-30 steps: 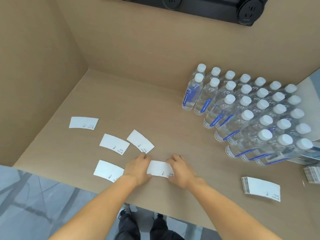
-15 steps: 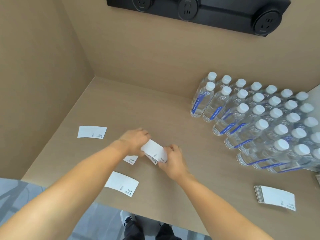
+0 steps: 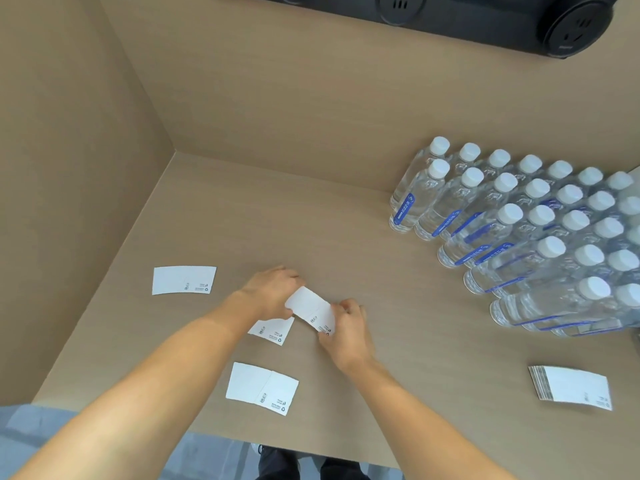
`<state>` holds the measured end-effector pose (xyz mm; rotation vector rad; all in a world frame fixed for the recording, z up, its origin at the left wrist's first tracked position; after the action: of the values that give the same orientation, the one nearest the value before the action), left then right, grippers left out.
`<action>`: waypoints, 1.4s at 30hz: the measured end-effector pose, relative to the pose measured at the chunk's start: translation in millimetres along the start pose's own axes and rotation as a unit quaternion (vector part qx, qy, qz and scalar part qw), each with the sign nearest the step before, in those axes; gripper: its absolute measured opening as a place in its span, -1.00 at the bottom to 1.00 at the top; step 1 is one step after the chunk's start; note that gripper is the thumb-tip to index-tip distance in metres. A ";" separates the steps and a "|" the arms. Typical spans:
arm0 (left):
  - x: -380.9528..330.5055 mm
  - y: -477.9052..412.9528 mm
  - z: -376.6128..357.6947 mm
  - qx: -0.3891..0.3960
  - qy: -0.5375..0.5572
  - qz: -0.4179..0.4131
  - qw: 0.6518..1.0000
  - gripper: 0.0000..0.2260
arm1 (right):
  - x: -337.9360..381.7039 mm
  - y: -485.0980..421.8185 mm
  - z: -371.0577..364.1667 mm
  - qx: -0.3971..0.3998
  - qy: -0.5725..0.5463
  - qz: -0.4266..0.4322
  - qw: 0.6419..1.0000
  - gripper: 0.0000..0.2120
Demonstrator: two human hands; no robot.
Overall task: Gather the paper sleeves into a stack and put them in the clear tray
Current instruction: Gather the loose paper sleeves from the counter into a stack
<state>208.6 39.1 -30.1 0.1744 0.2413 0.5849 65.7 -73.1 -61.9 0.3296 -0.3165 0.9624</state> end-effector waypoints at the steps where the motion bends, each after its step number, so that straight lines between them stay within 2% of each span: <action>1: 1.4 0.3 -2.1 0.003 0.004 0.000 1.000 -0.58 | 0.2 0.3 -0.9 0.002 0.006 -0.001 1.000 -0.75; 10: 2.2 3.5 -9.1 0.017 0.037 0.000 0.999 -0.64 | 3.1 -2.1 -5.6 0.020 0.014 -0.008 1.000 -0.75; 22: -9.9 -0.8 -15.3 0.031 0.046 0.039 0.998 -0.70 | -1.8 -26.9 3.8 0.067 0.087 0.046 0.993 -0.63; 35: -19.8 7.6 -30.7 -0.017 0.143 0.132 0.981 -0.73 | -1.9 -31.3 12.1 0.080 0.110 0.052 0.989 -0.63; 42: -15.4 4.5 -36.9 -0.048 0.146 0.120 0.981 -0.67 | 0.2 -34.3 13.7 0.071 0.126 0.067 0.987 -0.65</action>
<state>183.6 37.6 -61.6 0.0220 0.4788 0.8616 93.0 -96.7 -53.9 0.3164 -0.0394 1.1491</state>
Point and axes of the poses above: each hand's wrist, its own y-axis away from the middle knuckle, its own z-axis out of the back of the hand, x = y × z, the point moved 3 cm from there along -y, towards the middle knuckle, and after that the axes turned 13 degrees about -x, right-handed, at the moved point
